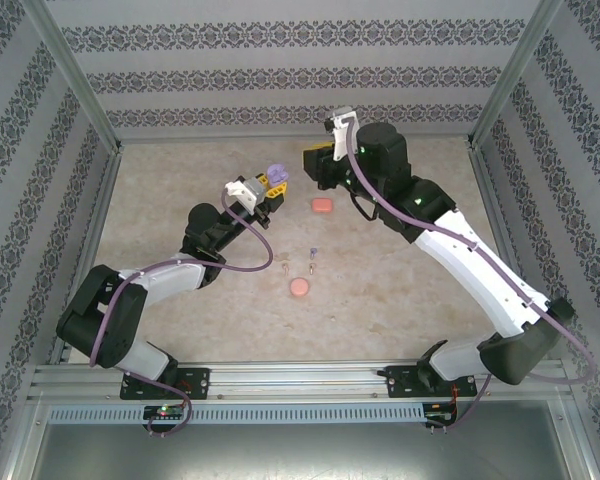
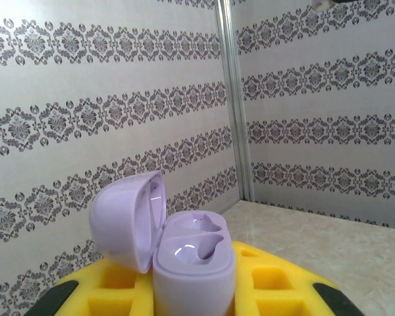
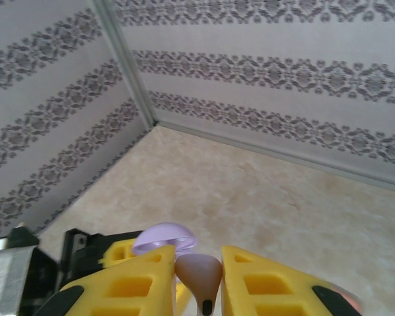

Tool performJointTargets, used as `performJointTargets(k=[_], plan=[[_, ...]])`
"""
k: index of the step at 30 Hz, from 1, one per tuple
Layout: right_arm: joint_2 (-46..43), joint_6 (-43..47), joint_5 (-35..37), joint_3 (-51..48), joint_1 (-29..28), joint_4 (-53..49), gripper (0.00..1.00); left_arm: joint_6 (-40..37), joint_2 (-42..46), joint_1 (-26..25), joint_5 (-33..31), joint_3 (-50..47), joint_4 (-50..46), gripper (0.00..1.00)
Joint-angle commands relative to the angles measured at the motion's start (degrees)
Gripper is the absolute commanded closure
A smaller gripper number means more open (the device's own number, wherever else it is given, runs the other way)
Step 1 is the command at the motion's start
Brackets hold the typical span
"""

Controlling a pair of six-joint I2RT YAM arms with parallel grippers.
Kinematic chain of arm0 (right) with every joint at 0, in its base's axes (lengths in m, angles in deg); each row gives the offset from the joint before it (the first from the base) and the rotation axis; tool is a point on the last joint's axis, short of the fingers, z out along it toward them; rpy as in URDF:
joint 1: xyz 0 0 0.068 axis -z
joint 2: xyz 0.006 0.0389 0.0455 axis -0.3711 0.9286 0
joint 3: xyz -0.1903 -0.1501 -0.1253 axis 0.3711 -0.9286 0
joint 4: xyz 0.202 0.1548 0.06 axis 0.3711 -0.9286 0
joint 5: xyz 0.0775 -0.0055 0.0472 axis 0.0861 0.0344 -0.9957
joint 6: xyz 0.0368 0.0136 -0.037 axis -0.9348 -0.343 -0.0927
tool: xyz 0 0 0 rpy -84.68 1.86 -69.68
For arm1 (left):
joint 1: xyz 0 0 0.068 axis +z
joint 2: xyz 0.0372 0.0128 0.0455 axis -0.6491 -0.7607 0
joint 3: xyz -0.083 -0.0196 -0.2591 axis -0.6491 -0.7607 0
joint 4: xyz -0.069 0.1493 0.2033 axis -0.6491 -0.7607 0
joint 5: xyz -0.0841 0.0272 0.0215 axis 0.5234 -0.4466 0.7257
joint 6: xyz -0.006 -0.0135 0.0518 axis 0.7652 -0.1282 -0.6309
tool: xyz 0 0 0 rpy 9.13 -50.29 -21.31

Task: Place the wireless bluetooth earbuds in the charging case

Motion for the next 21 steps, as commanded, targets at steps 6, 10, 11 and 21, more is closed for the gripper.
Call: performJointTargets(k=[6,10,11,21], plan=[[-0.2,-1.0,-2.4,-4.2,-2.7,8.9,0.77,2.9,0.8,-0.9,3.8,1.9,4.6,1.0],[1.0,-1.2,-2.6,-4.6,-3.4,9.9,0.77,3.2,1.2,-1.2,4.5,2.1,4.2,1.0],[1.3,-1.2,-2.7,-4.7,-3.5,10.1,0.77,3.3,1.2,-1.3,4.6,2.1,4.1,1.0],[3.1,-1.8,-3.5,-5.3,-3.9,10.9,0.77,3.4,3.0,-1.3,5.4,2.1,2.6,1.0]])
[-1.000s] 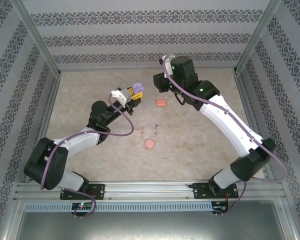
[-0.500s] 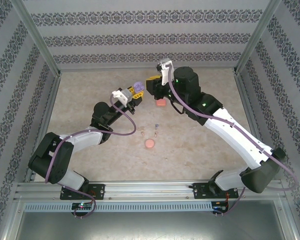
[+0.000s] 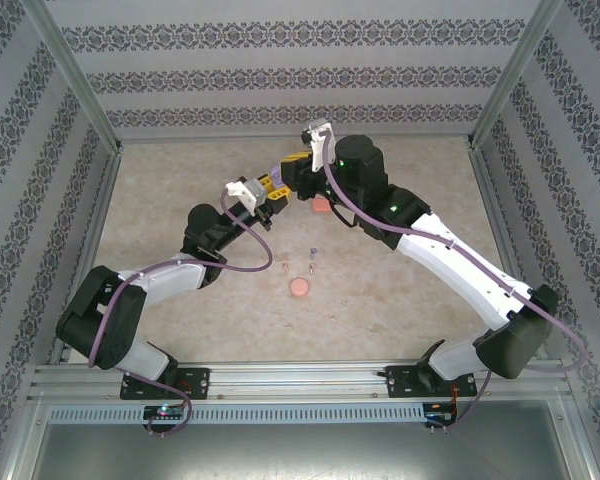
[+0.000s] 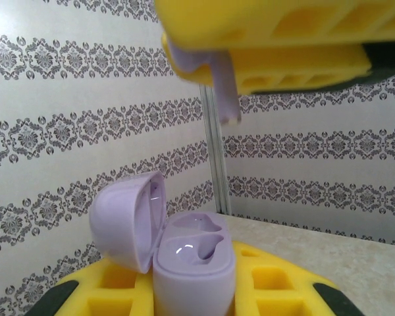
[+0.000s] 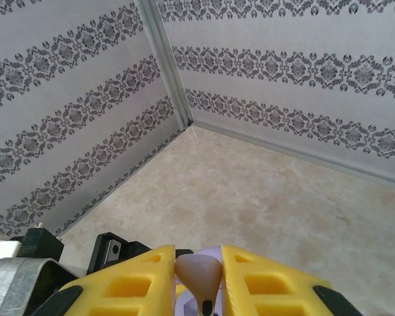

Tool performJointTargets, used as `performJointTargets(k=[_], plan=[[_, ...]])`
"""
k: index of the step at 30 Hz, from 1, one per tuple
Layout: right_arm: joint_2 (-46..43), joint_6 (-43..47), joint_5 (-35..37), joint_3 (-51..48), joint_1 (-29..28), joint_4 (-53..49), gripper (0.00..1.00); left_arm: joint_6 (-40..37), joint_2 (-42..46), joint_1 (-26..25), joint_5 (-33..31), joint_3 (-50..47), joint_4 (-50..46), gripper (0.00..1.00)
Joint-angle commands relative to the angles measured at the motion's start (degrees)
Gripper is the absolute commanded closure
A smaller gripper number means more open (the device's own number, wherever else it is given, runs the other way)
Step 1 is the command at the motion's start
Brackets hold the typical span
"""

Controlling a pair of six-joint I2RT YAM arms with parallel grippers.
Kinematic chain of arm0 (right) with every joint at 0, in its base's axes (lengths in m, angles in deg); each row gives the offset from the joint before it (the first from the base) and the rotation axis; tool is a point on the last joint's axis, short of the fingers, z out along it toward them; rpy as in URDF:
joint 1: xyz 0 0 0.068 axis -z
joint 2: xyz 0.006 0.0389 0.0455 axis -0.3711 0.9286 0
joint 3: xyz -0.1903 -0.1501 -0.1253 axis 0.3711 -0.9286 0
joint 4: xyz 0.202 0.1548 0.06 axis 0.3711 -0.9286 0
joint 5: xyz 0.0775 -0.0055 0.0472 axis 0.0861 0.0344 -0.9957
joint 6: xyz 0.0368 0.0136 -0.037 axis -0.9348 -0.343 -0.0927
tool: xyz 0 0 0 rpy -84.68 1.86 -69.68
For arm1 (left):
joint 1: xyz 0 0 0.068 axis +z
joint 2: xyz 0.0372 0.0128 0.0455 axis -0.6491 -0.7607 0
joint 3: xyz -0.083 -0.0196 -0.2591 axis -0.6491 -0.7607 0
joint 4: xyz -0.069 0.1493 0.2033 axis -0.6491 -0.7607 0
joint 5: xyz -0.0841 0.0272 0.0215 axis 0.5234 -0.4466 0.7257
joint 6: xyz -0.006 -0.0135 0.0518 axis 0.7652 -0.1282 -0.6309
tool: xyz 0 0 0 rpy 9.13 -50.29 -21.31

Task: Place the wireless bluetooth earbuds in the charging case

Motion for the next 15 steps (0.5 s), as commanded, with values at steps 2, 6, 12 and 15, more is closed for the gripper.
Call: performJointTargets(k=[2,6,12,15], plan=[[0.6,-1.1,-1.3,-1.3,-0.5,2.1,0.77,0.8,2.6,-0.6,1.6,1.6,1.3,1.0],[0.7,-1.4,-1.3,-2.0,-0.7,2.4,0.77,0.9,3.1,-0.6,1.9,1.8,0.8,1.0],[1.0,-1.8,-1.8,-2.1,-0.9,2.7,0.77,0.9,3.4,-0.7,2.3,2.1,0.4,1.0],[1.3,-1.8,-1.9,-2.1,-1.0,2.7,0.77,0.9,3.5,-0.7,2.4,2.1,0.1,1.0]])
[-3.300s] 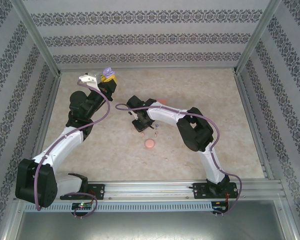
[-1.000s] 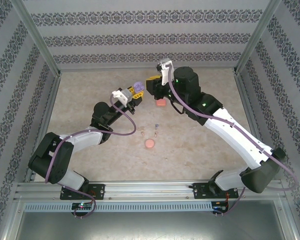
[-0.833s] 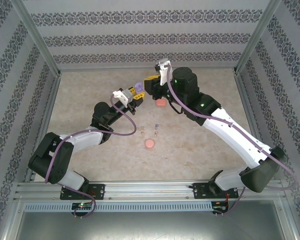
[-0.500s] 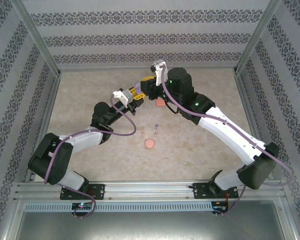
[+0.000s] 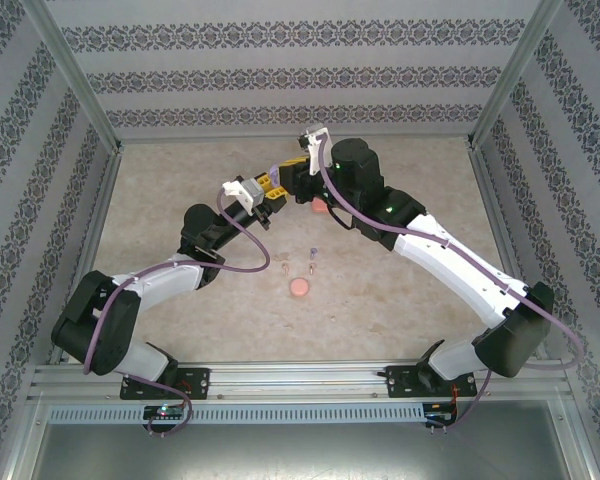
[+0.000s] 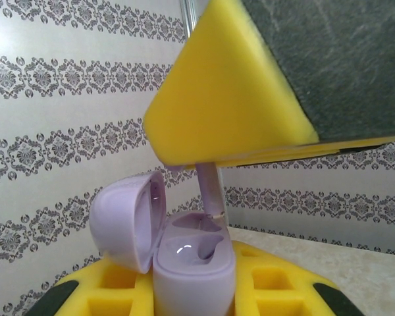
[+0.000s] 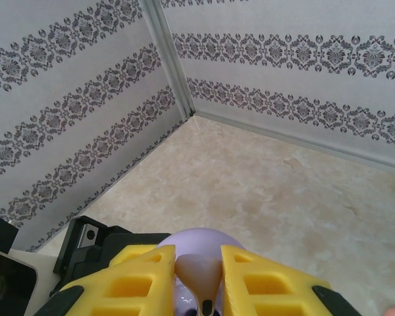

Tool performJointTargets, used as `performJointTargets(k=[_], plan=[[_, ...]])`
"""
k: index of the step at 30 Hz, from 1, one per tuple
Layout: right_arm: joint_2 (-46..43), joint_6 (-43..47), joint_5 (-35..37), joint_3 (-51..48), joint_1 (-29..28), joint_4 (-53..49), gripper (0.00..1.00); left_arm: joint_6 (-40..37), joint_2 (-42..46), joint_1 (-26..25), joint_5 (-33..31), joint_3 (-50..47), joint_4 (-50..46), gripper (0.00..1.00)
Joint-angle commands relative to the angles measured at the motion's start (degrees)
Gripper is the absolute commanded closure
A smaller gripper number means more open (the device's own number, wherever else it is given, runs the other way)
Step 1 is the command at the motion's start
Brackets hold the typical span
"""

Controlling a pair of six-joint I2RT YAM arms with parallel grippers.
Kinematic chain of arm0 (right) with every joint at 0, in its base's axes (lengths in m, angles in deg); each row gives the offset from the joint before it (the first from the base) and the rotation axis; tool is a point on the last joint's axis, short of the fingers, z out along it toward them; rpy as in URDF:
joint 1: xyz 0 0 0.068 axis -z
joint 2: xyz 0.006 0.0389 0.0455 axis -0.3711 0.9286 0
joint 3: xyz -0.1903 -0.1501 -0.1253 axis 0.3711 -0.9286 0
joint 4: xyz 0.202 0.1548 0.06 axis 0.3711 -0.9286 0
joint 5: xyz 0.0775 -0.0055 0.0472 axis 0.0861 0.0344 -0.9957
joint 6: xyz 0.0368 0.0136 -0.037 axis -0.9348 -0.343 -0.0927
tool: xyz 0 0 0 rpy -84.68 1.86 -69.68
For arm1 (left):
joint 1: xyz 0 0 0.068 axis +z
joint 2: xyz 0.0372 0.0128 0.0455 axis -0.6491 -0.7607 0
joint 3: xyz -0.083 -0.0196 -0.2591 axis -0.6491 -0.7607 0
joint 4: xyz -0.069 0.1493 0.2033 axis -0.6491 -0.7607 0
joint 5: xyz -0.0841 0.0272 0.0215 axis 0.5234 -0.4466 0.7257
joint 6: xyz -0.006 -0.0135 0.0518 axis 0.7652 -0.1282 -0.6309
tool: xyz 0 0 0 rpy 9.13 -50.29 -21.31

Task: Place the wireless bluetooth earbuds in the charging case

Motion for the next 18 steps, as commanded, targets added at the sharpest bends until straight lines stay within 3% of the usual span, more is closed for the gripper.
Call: performJointTargets(k=[1,18], plan=[[0.9,-1.2,-1.5,-0.6,-0.8,1.8,0.77,0.7,1.7,-0.8,1.5,1.9,0.4,1.0],[0.2,0.3,1.4,-2.9,-0.7,1.3,0.78,0.1,2.4,-0.8,1.7,2.3,-0.7,1.0]])
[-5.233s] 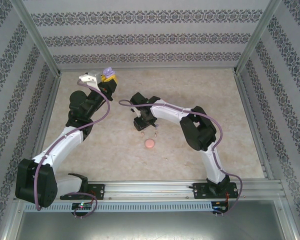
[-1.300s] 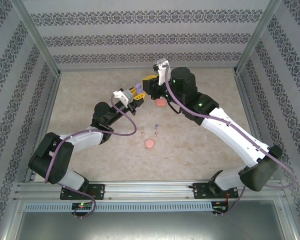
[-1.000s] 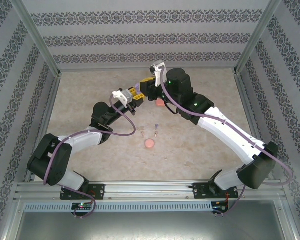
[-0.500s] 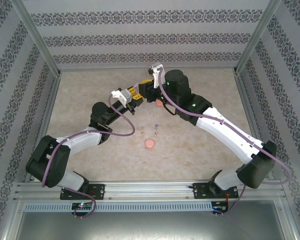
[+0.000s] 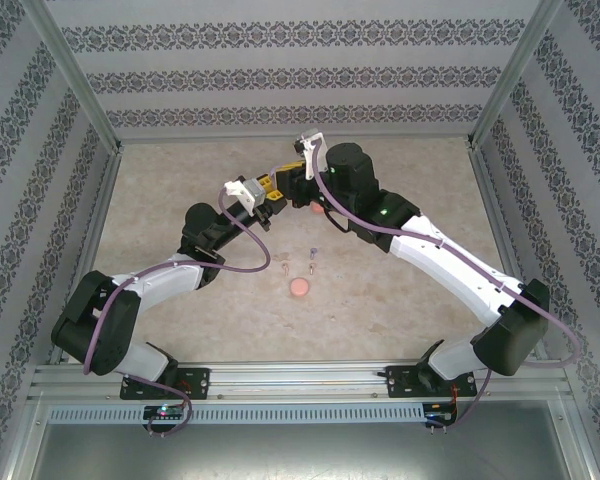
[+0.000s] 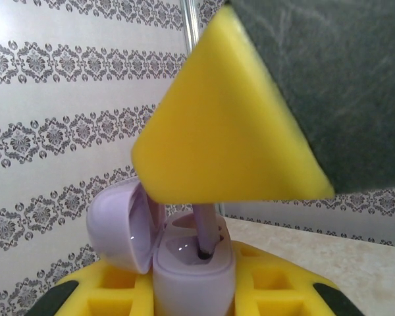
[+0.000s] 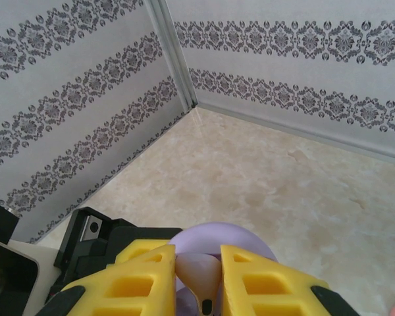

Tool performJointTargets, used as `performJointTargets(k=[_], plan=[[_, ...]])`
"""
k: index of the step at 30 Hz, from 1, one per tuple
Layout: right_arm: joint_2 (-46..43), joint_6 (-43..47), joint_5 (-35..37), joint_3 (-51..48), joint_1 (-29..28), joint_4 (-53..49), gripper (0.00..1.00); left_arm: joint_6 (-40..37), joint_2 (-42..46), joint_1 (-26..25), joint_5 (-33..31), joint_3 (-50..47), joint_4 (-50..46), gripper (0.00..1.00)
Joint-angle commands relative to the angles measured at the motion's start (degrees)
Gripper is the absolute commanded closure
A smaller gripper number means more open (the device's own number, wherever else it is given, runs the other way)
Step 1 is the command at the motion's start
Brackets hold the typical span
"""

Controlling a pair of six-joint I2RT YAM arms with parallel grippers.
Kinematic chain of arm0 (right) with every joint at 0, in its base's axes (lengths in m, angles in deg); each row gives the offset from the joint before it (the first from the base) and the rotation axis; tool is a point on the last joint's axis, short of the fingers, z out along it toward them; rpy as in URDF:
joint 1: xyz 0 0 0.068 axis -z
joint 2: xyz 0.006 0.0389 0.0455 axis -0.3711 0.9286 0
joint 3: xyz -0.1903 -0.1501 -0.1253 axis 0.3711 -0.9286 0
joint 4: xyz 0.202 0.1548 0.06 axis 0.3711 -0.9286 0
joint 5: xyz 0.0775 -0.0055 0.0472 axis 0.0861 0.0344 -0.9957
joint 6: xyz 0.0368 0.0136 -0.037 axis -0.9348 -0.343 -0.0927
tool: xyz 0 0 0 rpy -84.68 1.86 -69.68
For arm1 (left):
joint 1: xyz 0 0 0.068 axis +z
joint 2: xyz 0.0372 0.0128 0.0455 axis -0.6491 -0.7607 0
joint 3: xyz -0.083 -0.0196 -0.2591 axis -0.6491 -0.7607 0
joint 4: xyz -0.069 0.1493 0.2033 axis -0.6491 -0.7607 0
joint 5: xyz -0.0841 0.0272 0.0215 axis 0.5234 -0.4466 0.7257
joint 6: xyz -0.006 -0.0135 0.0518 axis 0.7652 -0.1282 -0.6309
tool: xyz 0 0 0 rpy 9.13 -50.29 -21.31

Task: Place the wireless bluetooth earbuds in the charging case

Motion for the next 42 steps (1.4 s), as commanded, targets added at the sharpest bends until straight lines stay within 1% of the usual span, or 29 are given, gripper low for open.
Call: performJointTargets(k=[1,6,13,19,22,25,27,28,34,38,42], plan=[[-0.4,0.5,1.5,-1.1,-0.2,0.1,0.78,0.0,2.5,-0.8,1.3,2.2,1.3,1.0],[-0.7,0.7,1.1,-1.4,-0.1,-0.3,0.78,-0.4,2.6,-0.8,1.3,2.5,0.8,1.0],[1.2,3.5,-4.4,0.3,-1.1,-3.2,0.78,-0.3,2.4,-0.8,1.5,2.9,0.3,1.0],[1.4,3.8,-3.1,0.6,-1.5,-3.8,0.75,0.0,2.2,-0.8,1.7,2.9,0.3,1.0],[1.1,3.4,-1.8,1.5,-1.4,-3.6,0.68,0.1,2.1,-0.8,1.6,2.9,0.2,1.0],[0.4,2.3,-1.1,3.3,-0.7,-3.8,0.44,0.4,2.0,-0.8,1.5,2.6,0.3,1.0],[-0.4,1.2,-0.8,4.3,-0.1,-3.3,0.34,0.7,1.8,-0.8,1.2,2.5,0.7,1.0],[-1.0,0.7,-0.9,4.9,0.2,-3.3,0.31,0.7,1.7,-0.8,1.1,2.4,0.9,1.0],[-4.7,-3.9,-0.5,6.2,3.1,-3.4,0.24,0.8,1.5,-0.8,0.7,1.9,1.4,1.0],[-7.6,-7.0,0.7,4.7,4.9,-3.8,0.24,0.6,1.8,-0.8,0.2,1.8,1.4,1.0],[-9.8,-10.2,3.6,1.4,7.2,-6.5,0.24,0.3,2.1,-0.8,-0.5,1.7,1.0,1.0]])
